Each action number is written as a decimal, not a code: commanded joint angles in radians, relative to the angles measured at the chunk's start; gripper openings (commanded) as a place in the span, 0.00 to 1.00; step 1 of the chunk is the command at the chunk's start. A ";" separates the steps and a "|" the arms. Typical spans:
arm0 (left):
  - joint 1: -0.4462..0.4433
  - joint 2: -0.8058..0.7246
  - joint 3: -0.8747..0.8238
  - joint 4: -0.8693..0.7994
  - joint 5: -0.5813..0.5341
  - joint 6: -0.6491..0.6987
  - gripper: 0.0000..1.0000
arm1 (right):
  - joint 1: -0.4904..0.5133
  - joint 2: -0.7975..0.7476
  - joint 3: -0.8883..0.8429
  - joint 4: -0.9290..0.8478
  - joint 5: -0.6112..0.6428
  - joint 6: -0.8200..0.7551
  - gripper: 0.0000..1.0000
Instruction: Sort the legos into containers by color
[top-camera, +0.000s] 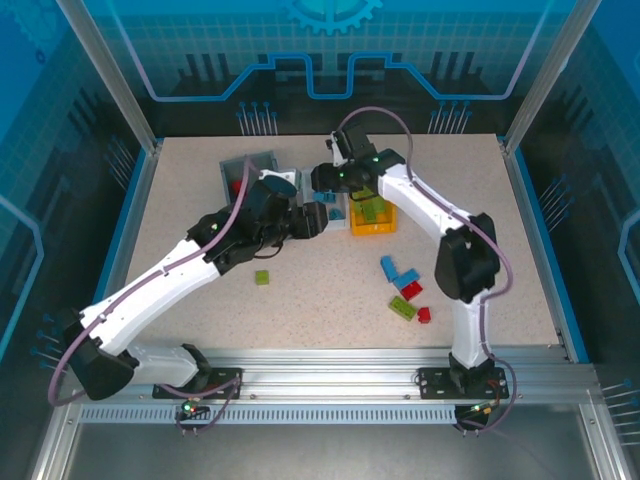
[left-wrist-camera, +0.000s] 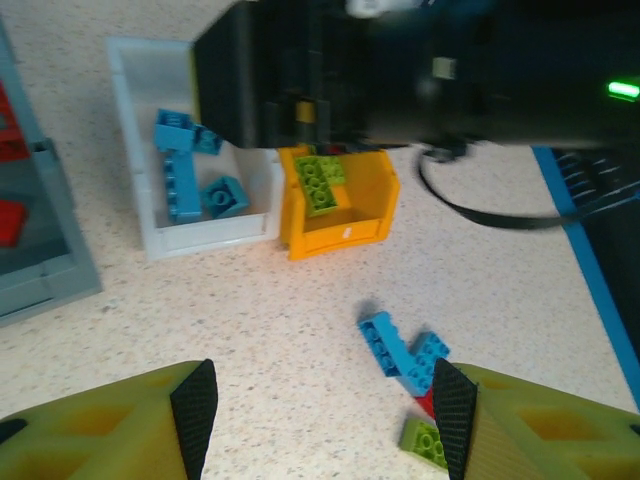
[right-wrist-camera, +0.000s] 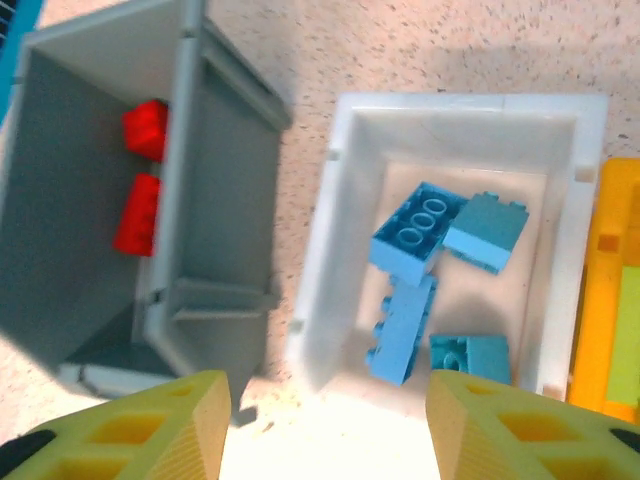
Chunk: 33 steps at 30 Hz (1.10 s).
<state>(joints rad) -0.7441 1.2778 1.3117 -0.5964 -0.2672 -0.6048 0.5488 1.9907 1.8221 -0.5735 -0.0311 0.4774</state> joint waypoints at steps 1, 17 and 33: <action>-0.014 -0.102 -0.030 -0.084 -0.161 -0.042 0.62 | 0.105 -0.084 -0.149 0.093 0.053 -0.021 0.55; -0.016 -0.565 -0.302 -0.384 -0.438 -0.232 0.62 | 0.528 0.101 -0.209 0.145 0.278 0.154 0.74; -0.016 -0.555 -0.302 -0.377 -0.425 -0.227 0.62 | 0.549 0.381 0.063 0.004 0.336 0.159 0.58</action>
<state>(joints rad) -0.7559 0.7219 1.0164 -0.9646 -0.6693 -0.8181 1.0794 2.3291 1.8423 -0.4976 0.2569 0.6220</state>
